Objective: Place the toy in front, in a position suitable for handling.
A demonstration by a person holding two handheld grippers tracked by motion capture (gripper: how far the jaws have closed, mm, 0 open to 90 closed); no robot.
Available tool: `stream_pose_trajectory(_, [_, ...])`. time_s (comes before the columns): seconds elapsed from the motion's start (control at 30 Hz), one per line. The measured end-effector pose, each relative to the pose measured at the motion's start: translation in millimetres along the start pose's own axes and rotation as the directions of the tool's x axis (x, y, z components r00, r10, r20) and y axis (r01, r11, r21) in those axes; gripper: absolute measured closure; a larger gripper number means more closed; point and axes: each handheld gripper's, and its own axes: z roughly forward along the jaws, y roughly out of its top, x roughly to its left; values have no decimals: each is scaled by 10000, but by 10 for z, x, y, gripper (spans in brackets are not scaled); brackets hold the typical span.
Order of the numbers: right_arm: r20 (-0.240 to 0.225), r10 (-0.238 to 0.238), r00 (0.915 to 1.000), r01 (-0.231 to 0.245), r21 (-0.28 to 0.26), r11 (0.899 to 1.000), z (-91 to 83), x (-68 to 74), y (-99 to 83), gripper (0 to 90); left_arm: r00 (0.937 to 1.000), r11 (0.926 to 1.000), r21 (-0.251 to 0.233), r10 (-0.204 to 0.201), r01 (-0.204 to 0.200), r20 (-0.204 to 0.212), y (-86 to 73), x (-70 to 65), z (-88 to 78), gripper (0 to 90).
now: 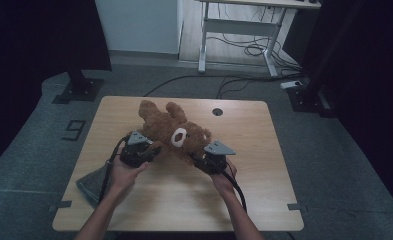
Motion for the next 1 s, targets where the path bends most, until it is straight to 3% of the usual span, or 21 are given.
stream_pose_trajectory(0.53, [-375, -142, 9992, 136, -143, 9998, -252, -122, -142, 534, 9991, 9995, 32, 318, -319, 294, -50, -285, 6, 731])
stream_pose_trajectory(1.0, [-765, 24, 9971, -19, 71, 10000, -452, -418, -288, 519, 9973, 9994, 196, 281, -295, 681, -105, -598, 197, 732])
